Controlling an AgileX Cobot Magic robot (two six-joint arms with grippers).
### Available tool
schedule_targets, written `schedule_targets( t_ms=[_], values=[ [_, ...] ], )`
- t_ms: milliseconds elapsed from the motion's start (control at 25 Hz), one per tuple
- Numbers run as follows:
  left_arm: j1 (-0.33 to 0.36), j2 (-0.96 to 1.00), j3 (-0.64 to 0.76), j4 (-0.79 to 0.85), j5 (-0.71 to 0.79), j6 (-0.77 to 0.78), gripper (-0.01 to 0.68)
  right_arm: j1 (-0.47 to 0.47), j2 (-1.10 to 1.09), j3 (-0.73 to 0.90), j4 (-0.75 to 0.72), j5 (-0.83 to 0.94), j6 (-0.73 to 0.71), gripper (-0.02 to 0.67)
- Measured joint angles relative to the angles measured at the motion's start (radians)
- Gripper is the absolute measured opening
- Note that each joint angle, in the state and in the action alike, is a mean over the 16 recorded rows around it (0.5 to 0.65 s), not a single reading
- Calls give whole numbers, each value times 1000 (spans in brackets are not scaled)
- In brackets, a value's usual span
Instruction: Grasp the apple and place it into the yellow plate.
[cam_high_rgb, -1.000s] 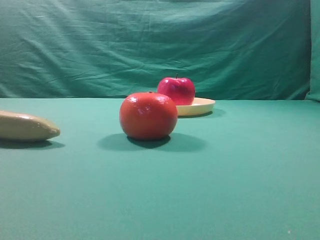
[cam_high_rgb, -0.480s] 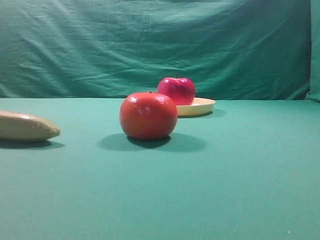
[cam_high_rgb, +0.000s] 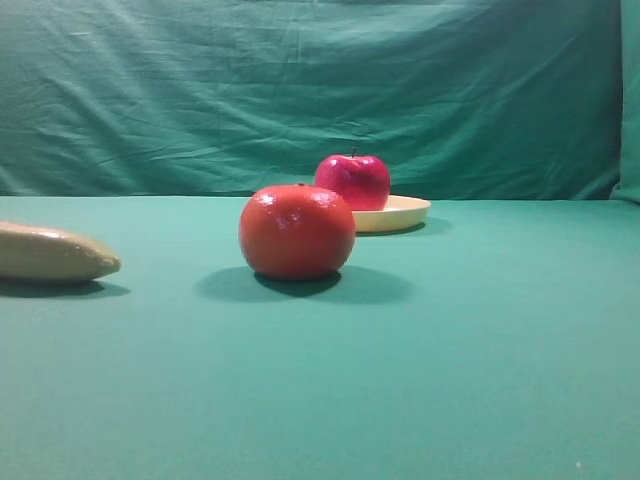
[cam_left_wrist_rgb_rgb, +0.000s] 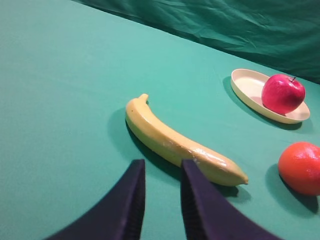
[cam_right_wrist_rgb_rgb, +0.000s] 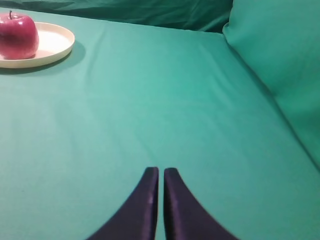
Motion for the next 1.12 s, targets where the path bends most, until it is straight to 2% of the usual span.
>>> schedule_targets(
  t_ms=[1120],
  values=[
    [0,0,0,0,0,0,157,0,0,2,0,-11,0,0]
  ],
)
